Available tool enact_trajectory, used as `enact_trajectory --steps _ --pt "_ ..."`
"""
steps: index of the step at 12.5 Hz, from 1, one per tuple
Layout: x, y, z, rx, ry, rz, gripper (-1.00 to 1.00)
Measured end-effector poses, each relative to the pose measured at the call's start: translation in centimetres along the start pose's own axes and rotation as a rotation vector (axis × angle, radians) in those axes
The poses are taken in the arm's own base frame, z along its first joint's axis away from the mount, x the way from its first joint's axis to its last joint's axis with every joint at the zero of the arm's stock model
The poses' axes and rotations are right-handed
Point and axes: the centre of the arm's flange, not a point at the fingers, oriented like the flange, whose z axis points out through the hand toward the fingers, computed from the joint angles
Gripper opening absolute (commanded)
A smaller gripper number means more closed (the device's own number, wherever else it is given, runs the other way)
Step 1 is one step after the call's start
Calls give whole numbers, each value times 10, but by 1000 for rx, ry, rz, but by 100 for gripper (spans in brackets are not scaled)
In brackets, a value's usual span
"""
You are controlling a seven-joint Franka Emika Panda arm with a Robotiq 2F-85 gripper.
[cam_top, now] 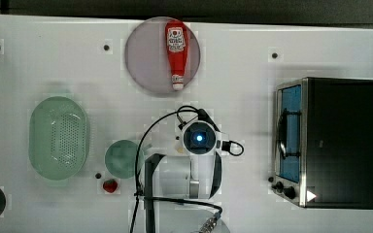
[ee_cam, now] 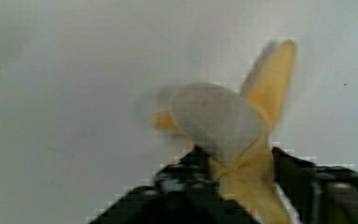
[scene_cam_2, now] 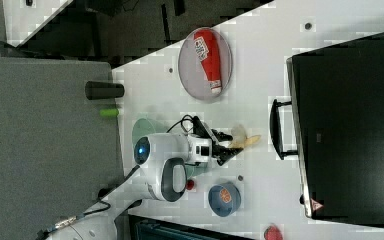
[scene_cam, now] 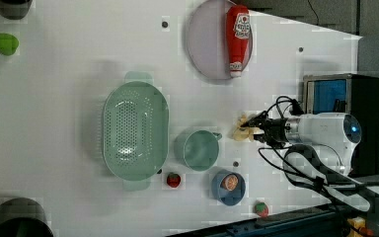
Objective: Pick banana from table and place on oven.
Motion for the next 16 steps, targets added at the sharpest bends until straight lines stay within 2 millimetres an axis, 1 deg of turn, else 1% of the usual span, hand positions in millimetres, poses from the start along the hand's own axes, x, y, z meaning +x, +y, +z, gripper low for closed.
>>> enact_trajectory --steps 1,2,3,5,7,8,9,10,11,13,14,16 --pt "-1 -2 1 4 -3 4 -48" --pt "0 1 2 5 -5 18 -57" --pt "2 3 3 2 -5 21 -57" --pt "5 -1 -1 6 -5 22 -56" --pt "6 -7 -17 28 9 15 -57" --pt "4 -3 -34 34 9 25 -57" --pt "6 3 -60 18 -3 34 -57" --pt "12 4 -98 14 -7 41 -57" --pt "17 0 -141 30 0 45 -57" --pt "19 -9 -225 60 18 35 -57" --pt "19 -12 -264 49 22 21 -57" --pt "22 -10 -333 71 1 37 -57"
